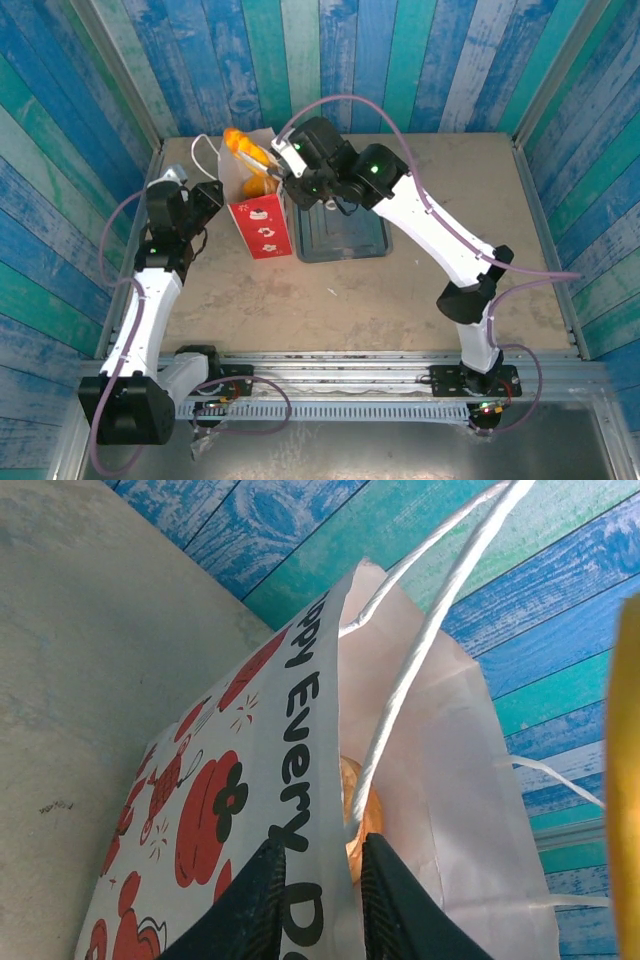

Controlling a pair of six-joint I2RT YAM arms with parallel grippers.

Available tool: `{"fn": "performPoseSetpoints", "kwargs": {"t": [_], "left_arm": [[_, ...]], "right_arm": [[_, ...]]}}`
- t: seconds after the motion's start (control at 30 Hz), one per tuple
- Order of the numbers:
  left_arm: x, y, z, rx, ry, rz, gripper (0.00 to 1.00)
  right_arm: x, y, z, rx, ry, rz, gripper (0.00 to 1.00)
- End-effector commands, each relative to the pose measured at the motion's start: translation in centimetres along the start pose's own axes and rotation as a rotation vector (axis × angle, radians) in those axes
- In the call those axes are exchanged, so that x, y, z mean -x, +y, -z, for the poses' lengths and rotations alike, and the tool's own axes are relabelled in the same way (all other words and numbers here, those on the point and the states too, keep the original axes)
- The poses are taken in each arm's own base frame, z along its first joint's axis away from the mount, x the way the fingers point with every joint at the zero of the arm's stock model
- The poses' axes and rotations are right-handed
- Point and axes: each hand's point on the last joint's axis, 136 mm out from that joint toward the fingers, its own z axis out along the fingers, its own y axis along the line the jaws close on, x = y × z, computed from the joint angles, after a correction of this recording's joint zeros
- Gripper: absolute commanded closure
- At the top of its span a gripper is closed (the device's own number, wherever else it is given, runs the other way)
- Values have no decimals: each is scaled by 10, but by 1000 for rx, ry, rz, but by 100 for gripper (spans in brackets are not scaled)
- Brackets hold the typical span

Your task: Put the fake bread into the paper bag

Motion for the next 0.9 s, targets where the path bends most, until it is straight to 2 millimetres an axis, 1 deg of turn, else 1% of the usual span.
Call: {"fn": "performPoseSetpoints", "kwargs": {"t": [0.0, 0.17, 0.3, 0.6, 0.73, 0.87], "left_arm": [[4, -2, 3, -14, -23, -6, 78], [3, -1, 3, -10, -22, -6, 81], [2, 0, 3, -5, -21, -10, 82], [3, 4, 5, 13, -26, -21, 82], [3, 3, 5, 11, -26, -20, 82], [2, 3, 5, 9, -23, -19, 82]], "right_arm": [[8, 7, -3, 21, -23, 27, 63], [2, 9, -21, 24, 8, 43, 63], [-5, 12, -30, 37, 36, 45, 63], [-22, 17, -36, 63, 102, 47, 61], [-25, 18, -37, 71, 115, 45, 57], [-23, 18, -34, 72, 108, 36, 53]]}}
